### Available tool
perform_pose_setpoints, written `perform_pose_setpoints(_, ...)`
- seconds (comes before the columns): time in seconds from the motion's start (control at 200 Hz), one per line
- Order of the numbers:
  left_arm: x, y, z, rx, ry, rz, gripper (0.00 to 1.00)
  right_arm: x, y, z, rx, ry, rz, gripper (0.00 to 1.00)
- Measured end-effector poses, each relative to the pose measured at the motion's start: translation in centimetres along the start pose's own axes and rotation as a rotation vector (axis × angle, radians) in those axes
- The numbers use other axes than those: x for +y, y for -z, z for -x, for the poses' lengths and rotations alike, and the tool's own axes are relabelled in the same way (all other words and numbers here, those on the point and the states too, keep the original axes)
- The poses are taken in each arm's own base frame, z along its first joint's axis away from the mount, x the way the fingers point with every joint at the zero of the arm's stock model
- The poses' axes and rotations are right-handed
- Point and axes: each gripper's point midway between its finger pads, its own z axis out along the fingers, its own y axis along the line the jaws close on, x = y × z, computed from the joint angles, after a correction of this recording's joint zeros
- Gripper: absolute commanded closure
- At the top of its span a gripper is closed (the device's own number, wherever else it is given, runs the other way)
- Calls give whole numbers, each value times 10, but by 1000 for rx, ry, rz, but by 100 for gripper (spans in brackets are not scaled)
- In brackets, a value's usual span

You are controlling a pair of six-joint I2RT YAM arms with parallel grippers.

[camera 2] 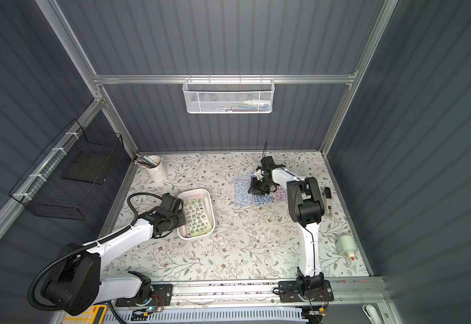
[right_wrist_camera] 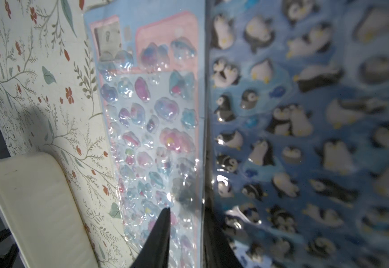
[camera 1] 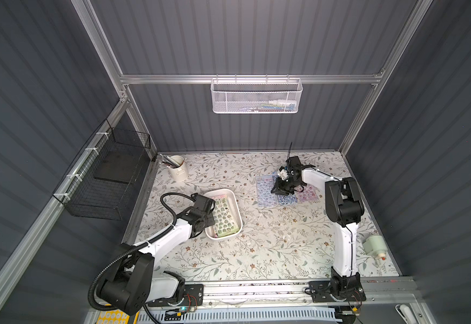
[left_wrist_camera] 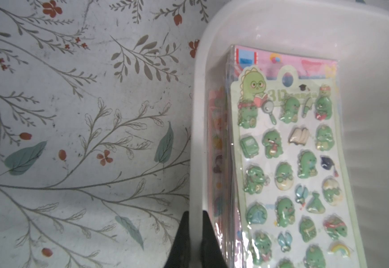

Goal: Take the stickers out of the storage box
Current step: Place the storage box at the center of the board.

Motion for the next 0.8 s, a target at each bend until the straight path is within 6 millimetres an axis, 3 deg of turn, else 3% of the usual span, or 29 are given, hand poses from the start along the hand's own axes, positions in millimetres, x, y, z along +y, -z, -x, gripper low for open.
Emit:
perform_pose_setpoints(0.25,1,10,2,5,-4,3,100,1,15,4,-23,6,-14,65)
perform_pose_setpoints(0.505,4,18,-7,50,-31,1,100,39,72,19,-148,67,38,64)
perform_pose_setpoints(0.67,2,17,-15,82,-40,-19,100,64,103,10,-207,102,82,64)
perform_pose_setpoints(0.735,3,16,-20,97,-42,-24,95,72,107,1,-214,117,94,64)
perform_pose_setpoints(0.8,4,15,-23,105,-52,-24,83,80,106,-13,-208,131,108,64)
